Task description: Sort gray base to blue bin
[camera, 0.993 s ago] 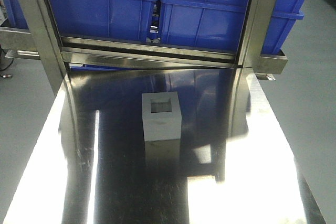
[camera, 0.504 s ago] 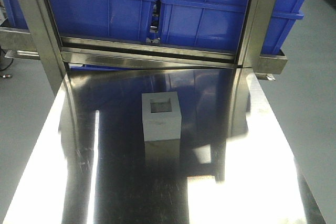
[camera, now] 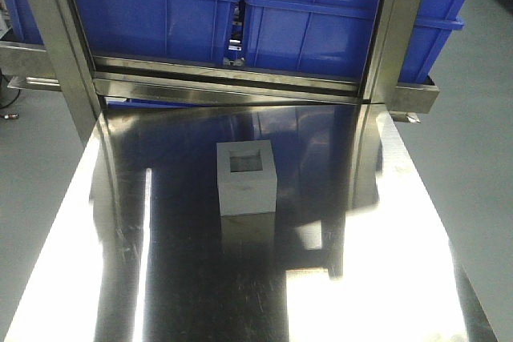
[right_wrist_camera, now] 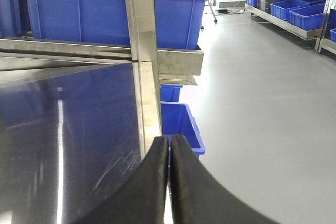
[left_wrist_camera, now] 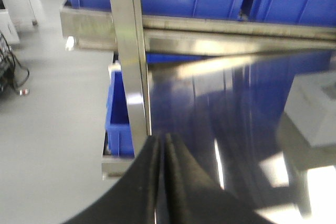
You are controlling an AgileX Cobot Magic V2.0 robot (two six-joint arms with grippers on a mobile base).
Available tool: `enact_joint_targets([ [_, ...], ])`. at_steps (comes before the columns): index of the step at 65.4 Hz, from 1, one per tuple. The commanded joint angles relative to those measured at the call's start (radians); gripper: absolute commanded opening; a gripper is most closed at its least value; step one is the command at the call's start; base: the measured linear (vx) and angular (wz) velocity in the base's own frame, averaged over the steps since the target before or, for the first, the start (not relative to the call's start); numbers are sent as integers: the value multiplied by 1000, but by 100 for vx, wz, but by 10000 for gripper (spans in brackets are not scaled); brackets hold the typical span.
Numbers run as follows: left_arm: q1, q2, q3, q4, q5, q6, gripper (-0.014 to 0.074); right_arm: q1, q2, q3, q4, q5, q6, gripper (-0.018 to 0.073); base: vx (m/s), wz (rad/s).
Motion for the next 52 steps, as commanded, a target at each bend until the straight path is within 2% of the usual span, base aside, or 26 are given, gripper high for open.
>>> enact_joint_targets([
  [1,-1,14,-36,-6,-105,-6,203,0,-2,2,-5,-75,-3,-5,0,0],
  [14,-1,14,-36,-8,-106,-6,654,0,-2,2,-5,-75,-3,-5,0,0],
  [18,-1,14,-36,-7,-106,-6,736,0,-2,2,-5,-75,-3,-5,0,0],
  [43,-1,17,-36,-14,-117,0,657,0,-2,2,-5,-75,-3,-5,0,0],
  [52,-1,79,-60,-14,-155,20,650,0,-2,2,-5,-75,-3,-5,0,0],
])
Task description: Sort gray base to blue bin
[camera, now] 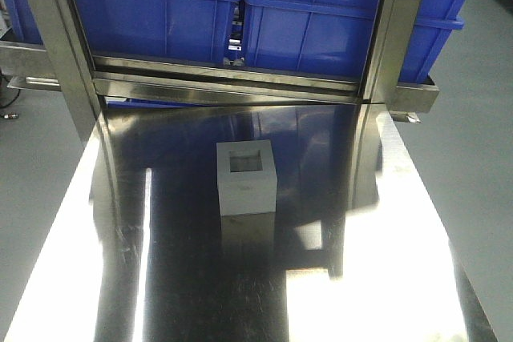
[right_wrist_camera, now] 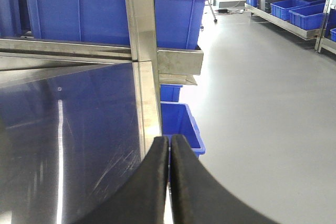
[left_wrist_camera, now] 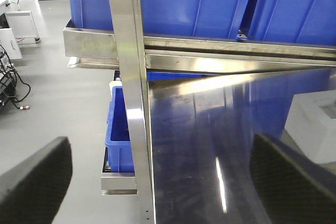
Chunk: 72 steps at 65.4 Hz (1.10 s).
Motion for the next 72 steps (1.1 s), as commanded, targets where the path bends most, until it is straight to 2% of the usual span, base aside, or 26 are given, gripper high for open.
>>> enact_joint_targets([
  [1,-1,75,-59,-13,-109,29,650,0,-2,2,-5,-75,-3,-5,0,0],
  [12,-13,260,-206,-17,-107,117,641,0,-2,2,-5,-75,-3,-5,0,0],
  [20,-46,395,-323,-47,-109,136,624,0,-2,2,-5,-75,-3,-5,0,0],
  [37,-211,696,-544,-57,-139,154,606,0,-2,2,-5,-75,-3,-5,0,0],
  [48,-326,888,-657,-76,-133,136,606,0,-2,2,-5,-75,-3,-5,0,0],
  [56,-393,1017,-726,-146,-129,106,606,0,-2,2,-5,-75,-3,-5,0,0],
  [62,-425,1100,-770,-188,-130,77,606,0,-2,2,-5,-75,-3,-5,0,0],
  [72,-435,1216,-842,-195,-120,-13,606,0,-2,2,-5,-75,-3,-5,0,0],
])
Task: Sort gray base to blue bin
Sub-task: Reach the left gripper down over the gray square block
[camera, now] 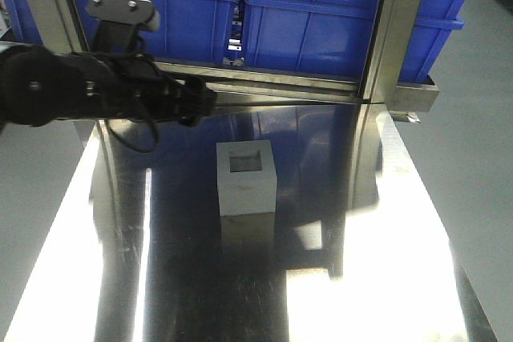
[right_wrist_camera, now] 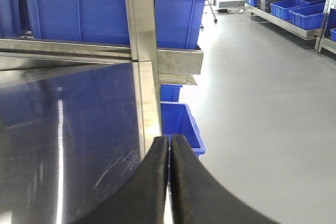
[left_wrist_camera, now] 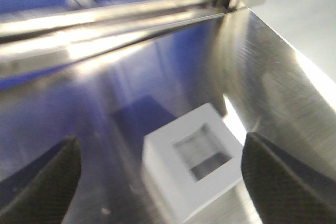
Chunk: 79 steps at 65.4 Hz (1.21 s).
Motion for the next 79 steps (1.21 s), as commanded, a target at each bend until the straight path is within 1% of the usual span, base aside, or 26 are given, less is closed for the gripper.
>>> enact_joint_targets([
  [1,-5,27,-69,-20,-51,-67,606,0,-2,2,-5,-75,-3,-5,0,0],
  [15,-5,180,-173,-20,8,-119,604,0,-2,2,-5,-75,-3,-5,0,0],
  [25,-5,274,-262,-20,68,-142,592,0,-2,2,-5,-75,-3,-5,0,0],
  [34,-5,335,-315,-20,94,-160,591,0,-2,2,-5,-75,-3,-5,0,0],
  [48,-5,380,-323,-20,97,-188,591,0,-2,2,-5,-75,-3,-5,0,0],
  [59,-5,401,-323,-20,123,-188,591,0,-2,2,-5,-75,-3,-5,0,0],
  [79,-5,423,-323,-32,137,-188,591,0,-2,2,-5,-75,-3,-5,0,0],
])
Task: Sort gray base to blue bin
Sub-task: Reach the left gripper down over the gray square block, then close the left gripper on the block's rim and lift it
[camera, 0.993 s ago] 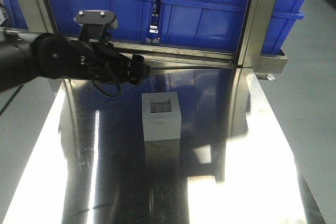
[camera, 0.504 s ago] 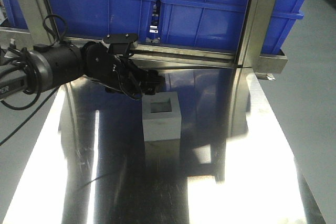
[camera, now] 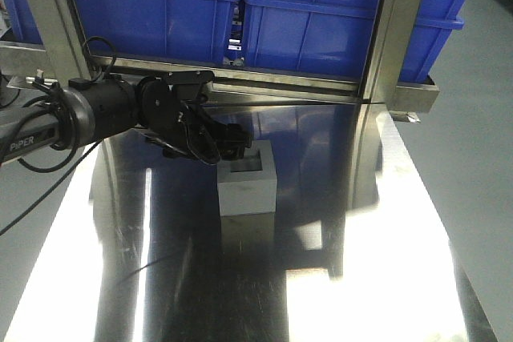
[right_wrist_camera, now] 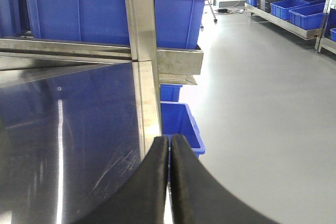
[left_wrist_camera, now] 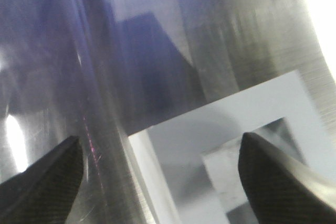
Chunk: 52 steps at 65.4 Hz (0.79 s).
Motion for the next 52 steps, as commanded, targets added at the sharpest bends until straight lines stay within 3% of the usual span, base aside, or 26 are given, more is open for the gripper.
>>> enact_joint_targets([
  [1,-5,-44,-32,-24,-28,-9,591,0,-2,2,-5,-75,-3,-5,0,0],
  [23,-5,-10,-32,-24,-29,-9,589,0,-2,2,-5,-75,-3,-5,0,0],
  [29,-5,-9,-32,-23,-29,-9,554,0,-2,2,-5,-75,-3,-5,0,0],
  [35,-5,-9,-32,-23,-20,-9,459,0,-2,2,-5,-75,-3,-5,0,0],
  [52,-5,-9,-32,-23,1,-9,36,0,-2,2,-5,-75,-3,-5,0,0],
])
